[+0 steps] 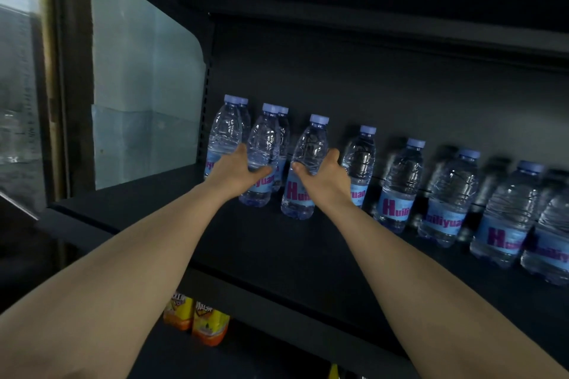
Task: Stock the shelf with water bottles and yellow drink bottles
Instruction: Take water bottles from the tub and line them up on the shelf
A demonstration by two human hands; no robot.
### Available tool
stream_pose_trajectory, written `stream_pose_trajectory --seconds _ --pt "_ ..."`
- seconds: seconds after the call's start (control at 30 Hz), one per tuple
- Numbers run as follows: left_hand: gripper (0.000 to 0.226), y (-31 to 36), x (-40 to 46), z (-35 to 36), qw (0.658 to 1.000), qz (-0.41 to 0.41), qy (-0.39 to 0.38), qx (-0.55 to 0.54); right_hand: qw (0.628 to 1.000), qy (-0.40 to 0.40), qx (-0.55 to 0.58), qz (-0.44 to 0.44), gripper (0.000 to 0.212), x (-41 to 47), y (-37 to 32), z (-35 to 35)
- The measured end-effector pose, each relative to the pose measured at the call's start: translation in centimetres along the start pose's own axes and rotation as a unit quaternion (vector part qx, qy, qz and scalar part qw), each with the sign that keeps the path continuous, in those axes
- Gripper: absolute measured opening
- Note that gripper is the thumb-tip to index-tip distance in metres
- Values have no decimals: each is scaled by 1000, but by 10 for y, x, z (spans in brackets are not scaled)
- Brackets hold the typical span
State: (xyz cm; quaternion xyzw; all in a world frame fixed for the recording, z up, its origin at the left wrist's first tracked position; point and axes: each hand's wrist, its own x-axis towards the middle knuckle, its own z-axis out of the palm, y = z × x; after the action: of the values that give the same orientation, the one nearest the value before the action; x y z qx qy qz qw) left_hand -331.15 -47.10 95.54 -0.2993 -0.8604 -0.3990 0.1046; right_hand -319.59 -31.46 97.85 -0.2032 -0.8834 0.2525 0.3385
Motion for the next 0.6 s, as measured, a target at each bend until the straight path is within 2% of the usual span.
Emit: stream_pose_trajectory --seconds 0.17,0.3,0.4,0.5,0.6 --pt "76 2 -8 -5 1000 5 4 5 1000 6 1 17 70 -3 0 -2" --pt "82 11 -21 -14 999 6 42 16 1000 0 -12 23 68 -11 -3 -8" --pt "74 17 -35 -24 995 45 77 50 993 43 -106 -30 60 -26 -4 -15" --pt "64 23 -53 -35 985 97 98 101 964 82 -228 -109 50 -49 -9 -26" --pt "59 33 -75 -46 973 135 121 143 937 102 -290 -165 45 -78 -18 -37"
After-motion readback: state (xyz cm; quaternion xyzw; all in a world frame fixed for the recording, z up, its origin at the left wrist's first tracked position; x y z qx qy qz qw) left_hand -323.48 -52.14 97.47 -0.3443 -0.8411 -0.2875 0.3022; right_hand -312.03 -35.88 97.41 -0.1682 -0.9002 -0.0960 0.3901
